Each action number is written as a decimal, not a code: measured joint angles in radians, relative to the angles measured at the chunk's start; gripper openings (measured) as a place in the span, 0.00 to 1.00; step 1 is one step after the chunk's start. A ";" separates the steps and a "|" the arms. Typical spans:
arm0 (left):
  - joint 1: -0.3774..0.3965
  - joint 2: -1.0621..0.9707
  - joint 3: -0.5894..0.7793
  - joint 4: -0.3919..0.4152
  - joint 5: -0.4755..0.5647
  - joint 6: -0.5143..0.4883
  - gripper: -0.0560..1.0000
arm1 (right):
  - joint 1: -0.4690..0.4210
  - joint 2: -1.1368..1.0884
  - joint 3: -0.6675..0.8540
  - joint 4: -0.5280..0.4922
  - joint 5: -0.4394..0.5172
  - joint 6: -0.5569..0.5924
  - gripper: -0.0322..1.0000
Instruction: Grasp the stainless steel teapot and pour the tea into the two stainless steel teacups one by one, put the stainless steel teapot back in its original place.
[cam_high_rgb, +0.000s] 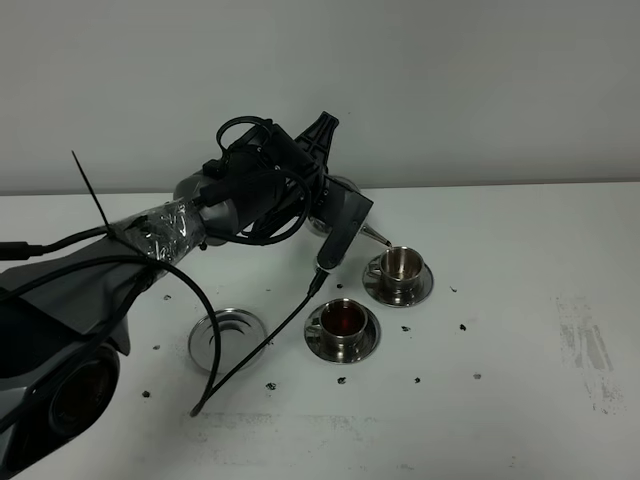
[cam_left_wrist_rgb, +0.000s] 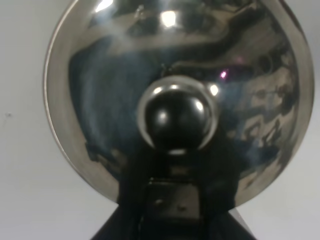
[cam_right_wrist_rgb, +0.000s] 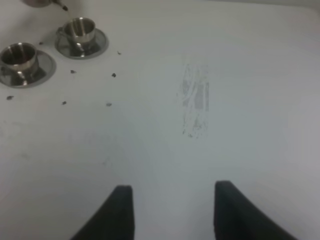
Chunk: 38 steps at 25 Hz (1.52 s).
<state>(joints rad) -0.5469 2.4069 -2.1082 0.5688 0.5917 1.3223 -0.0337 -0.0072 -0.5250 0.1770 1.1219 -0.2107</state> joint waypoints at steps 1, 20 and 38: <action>-0.001 0.000 0.000 0.006 -0.001 0.000 0.26 | 0.000 0.000 0.000 0.000 0.000 0.000 0.38; -0.005 0.001 0.008 0.060 -0.036 -0.001 0.26 | 0.000 0.000 0.000 0.000 0.000 0.000 0.38; -0.006 0.001 0.008 0.112 -0.064 -0.001 0.26 | 0.000 0.000 0.000 0.000 0.000 0.000 0.38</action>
<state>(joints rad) -0.5529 2.4077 -2.1002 0.6806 0.5278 1.3214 -0.0337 -0.0072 -0.5250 0.1770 1.1219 -0.2107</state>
